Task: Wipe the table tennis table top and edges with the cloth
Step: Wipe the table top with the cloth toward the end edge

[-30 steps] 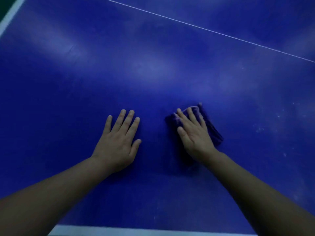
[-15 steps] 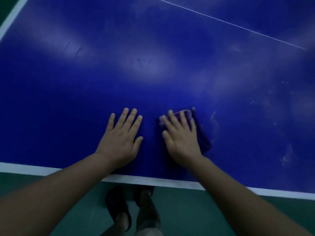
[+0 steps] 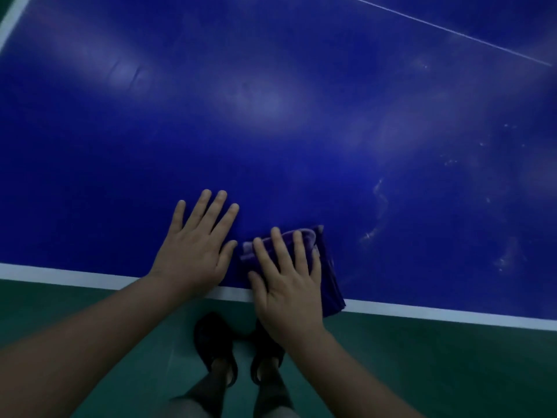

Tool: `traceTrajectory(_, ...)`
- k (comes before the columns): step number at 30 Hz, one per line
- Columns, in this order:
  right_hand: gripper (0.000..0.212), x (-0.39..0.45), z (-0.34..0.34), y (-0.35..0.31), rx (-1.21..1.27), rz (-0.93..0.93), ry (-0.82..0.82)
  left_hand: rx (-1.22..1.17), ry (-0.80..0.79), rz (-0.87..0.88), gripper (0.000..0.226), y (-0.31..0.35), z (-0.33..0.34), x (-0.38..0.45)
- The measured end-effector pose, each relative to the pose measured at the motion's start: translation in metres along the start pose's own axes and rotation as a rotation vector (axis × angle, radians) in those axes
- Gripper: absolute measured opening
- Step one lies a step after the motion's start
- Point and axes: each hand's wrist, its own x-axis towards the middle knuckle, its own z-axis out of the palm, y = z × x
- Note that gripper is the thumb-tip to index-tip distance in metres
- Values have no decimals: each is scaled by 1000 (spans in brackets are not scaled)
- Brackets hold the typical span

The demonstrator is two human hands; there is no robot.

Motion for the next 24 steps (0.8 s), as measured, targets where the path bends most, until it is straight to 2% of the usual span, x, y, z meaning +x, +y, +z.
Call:
traceTrajectory(2,56,-17,-3,29,-31,-79,-36,-15,4,-21,65,3,0,-3)
traceTrajectory(4,59,-20,-11,71,-88,-37,-49,-32,0,-48,66,7,-1,-4)
traceTrajectory(7,66,3,-33,122,-60,240,-72,-67,-7,-92,69,13,-4,-6)
traceTrajectory(10,59,27,-33,95,39,474,-42,-78,-22,-99,72,18,-6,-7)
traceTrajectory(12,57,26,-21,52,45,416,-11,-81,-18,-108,72,22,-5,-9)
traceTrajectory(14,57,6,-9,22,28,200,20,-70,2,-103,71,27,-1,-11)
traceTrajectory(17,56,-23,-4,44,5,67,-1,-58,2,-83,69,40,5,-14)
traceTrajectory(21,59,-35,-16,121,-24,252,17,-59,-1,-53,67,59,11,-10)
traceTrajectory(24,59,-2,-31,152,41,430,21,-54,-2,-24,68,74,10,-1)
